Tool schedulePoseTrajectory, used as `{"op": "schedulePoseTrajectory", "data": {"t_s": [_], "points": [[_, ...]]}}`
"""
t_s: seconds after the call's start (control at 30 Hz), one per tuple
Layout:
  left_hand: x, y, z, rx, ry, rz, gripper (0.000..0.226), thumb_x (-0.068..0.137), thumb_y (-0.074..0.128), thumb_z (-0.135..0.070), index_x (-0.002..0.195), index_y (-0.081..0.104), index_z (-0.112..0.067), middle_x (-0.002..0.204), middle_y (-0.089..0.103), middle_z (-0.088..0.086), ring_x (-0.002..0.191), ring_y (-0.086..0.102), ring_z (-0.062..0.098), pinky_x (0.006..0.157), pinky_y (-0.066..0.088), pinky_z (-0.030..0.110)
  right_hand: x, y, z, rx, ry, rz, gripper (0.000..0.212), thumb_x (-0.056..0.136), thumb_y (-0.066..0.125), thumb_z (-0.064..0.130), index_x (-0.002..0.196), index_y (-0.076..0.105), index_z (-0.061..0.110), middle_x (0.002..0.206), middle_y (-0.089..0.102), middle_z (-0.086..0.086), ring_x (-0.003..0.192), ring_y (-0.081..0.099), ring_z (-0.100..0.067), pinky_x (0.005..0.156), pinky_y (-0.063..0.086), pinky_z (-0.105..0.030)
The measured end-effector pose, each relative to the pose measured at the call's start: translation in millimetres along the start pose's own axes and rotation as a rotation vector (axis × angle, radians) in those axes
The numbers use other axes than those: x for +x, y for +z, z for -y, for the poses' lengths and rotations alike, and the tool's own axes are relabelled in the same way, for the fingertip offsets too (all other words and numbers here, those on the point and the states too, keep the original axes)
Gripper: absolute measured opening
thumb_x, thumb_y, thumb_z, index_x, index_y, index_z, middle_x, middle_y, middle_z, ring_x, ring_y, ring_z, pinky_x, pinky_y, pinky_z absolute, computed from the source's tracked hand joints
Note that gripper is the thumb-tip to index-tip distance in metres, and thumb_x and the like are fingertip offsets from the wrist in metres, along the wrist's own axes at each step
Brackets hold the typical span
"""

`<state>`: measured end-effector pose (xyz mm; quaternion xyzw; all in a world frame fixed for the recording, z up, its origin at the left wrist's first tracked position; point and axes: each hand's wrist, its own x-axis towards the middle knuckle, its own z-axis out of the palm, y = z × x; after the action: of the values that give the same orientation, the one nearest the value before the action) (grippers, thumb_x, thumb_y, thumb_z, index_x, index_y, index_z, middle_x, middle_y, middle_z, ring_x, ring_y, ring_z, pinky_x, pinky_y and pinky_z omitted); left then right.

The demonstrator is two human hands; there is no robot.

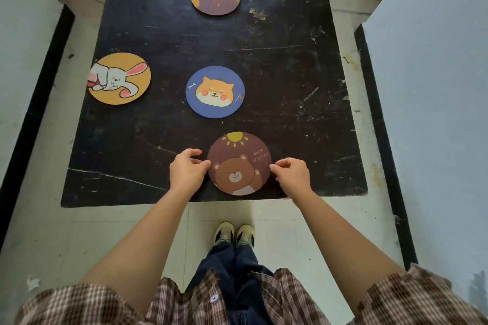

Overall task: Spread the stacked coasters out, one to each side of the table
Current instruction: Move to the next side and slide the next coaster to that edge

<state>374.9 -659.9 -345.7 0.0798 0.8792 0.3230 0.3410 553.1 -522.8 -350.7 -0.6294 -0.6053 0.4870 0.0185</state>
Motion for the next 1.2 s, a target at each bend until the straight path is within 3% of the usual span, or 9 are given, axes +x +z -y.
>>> {"op": "schedulePoseTrajectory", "data": {"t_s": [0.1, 0.33, 0.5, 0.63, 0.7, 0.9, 1.2], "points": [[-10, 7, 11, -0.032, -0.053, -0.034, 0.037, 0.079, 0.072, -0.021, 0.115, 0.063, -0.012, 0.094, 0.071, 0.005, 0.087, 0.067, 0.020, 0.085, 0.054, 0.043, -2, 7, 6, 0.017, 0.005, -0.034, 0.010, 0.081, 0.069, 0.022, 0.077, 0.070, 0.013, 0.080, 0.069, -0.007, 0.079, 0.066, -0.023, 0.081, 0.055, -0.044], [-16, 14, 11, -0.041, -0.054, -0.067, 0.035, 0.082, 0.070, -0.016, 0.116, 0.065, -0.009, 0.103, 0.071, 0.008, 0.092, 0.065, 0.021, 0.088, 0.054, 0.041, -10, 16, 5, -0.070, 0.036, -0.083, 0.012, 0.081, 0.071, 0.019, 0.083, 0.072, 0.008, 0.083, 0.071, -0.011, 0.078, 0.066, -0.023, 0.075, 0.054, -0.035], [-18, 12, 11, -0.045, -0.034, -0.045, 0.038, 0.083, 0.069, -0.015, 0.120, 0.063, -0.009, 0.106, 0.070, 0.007, 0.094, 0.063, 0.020, 0.089, 0.052, 0.037, -17, 21, -1, -0.047, 0.037, -0.059, 0.009, 0.081, 0.071, 0.016, 0.080, 0.073, 0.007, 0.081, 0.071, -0.011, 0.078, 0.067, -0.025, 0.079, 0.056, -0.042], [-20, 11, 13, -0.052, -0.033, -0.044, 0.039, 0.083, 0.069, -0.014, 0.121, 0.063, -0.009, 0.105, 0.070, 0.007, 0.094, 0.063, 0.021, 0.088, 0.053, 0.037, -15, 22, 4, -0.052, -0.012, -0.119, 0.020, 0.082, 0.070, 0.019, 0.098, 0.066, 0.009, 0.093, 0.066, -0.007, 0.086, 0.062, -0.021, 0.075, 0.050, -0.030], [-20, 12, 12, -0.048, -0.035, -0.040, 0.039, 0.083, 0.069, -0.014, 0.121, 0.062, -0.010, 0.105, 0.070, 0.007, 0.095, 0.063, 0.021, 0.088, 0.053, 0.038, -12, 20, 9, -0.045, -0.017, -0.137, 0.025, 0.083, 0.068, 0.019, 0.106, 0.063, 0.009, 0.099, 0.064, -0.007, 0.090, 0.060, -0.022, 0.076, 0.047, -0.030], [-18, 10, 12, -0.046, -0.036, -0.038, 0.038, 0.083, 0.069, -0.017, 0.120, 0.063, -0.011, 0.104, 0.070, 0.007, 0.094, 0.063, 0.021, 0.088, 0.053, 0.039, -5, 20, 13, -0.014, 0.048, -0.084, 0.012, 0.081, 0.070, 0.019, 0.084, 0.071, 0.007, 0.083, 0.068, -0.008, 0.081, 0.063, -0.022, 0.071, 0.049, -0.032], [-18, 9, 13, -0.032, -0.022, -0.044, 0.039, 0.083, 0.069, -0.015, 0.121, 0.062, -0.012, 0.109, 0.068, 0.007, 0.097, 0.061, 0.020, 0.085, 0.051, 0.035, -14, 24, 4, -0.081, 0.058, -0.091, 0.006, 0.079, 0.072, 0.014, 0.076, 0.069, 0.011, 0.080, 0.067, -0.007, 0.076, 0.062, -0.020, 0.070, 0.051, -0.032]]}}
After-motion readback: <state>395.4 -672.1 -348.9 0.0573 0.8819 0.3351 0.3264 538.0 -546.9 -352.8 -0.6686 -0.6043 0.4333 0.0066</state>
